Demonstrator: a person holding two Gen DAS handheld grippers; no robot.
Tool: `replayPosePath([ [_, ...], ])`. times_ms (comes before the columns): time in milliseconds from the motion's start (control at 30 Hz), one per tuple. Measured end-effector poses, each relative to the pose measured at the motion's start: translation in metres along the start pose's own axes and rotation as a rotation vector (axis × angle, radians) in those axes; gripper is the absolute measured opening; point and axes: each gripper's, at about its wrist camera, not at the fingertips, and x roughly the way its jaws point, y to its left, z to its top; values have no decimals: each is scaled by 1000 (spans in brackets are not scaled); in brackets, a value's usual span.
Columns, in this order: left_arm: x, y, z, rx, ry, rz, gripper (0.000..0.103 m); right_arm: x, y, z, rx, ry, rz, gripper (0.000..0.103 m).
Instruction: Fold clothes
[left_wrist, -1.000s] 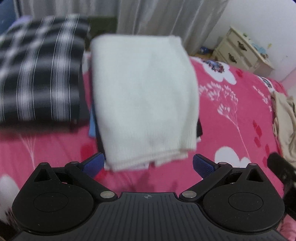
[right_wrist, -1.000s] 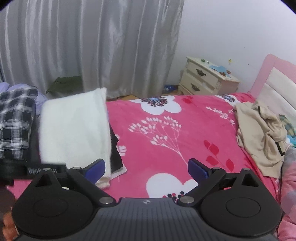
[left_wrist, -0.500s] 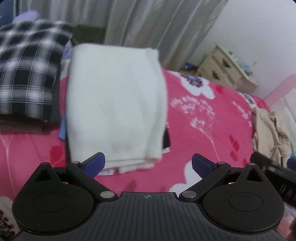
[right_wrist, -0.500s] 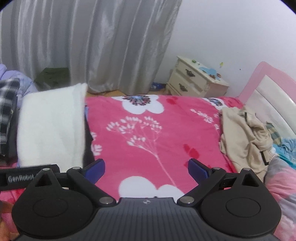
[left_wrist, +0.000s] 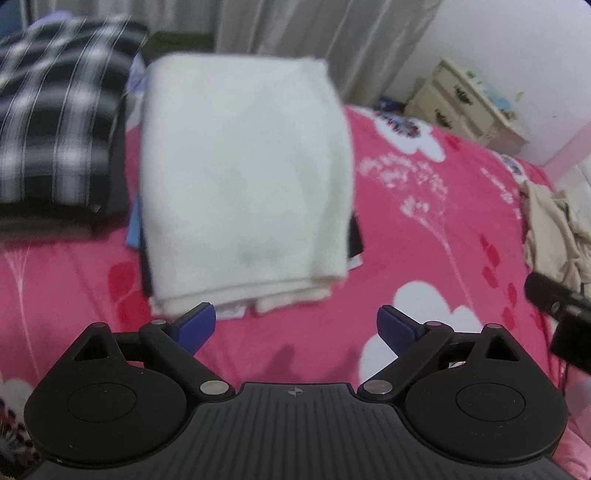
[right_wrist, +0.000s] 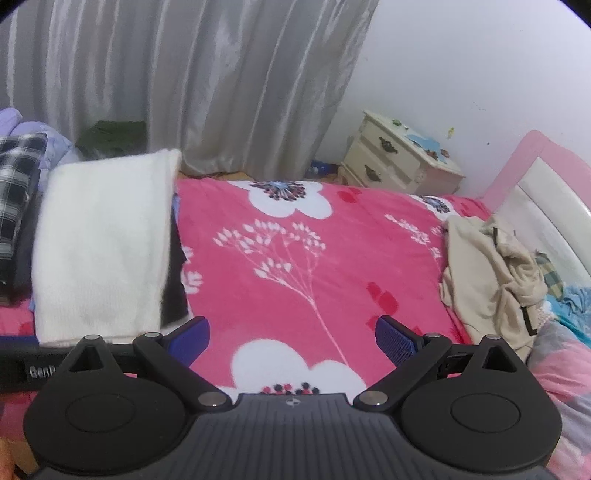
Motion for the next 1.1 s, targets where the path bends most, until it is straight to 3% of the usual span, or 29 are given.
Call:
replayPosePath([
  [300, -6, 18, 6, -66, -22, 27, 97, 6, 15, 8, -17, -2, 44, 99],
  [633, 10, 30, 3, -83, 47, 80, 97, 17, 15, -3, 36, 25, 69, 99],
  [1100, 8, 34, 7, -87, 25, 90, 97, 9, 29, 14, -46, -37, 89, 99],
])
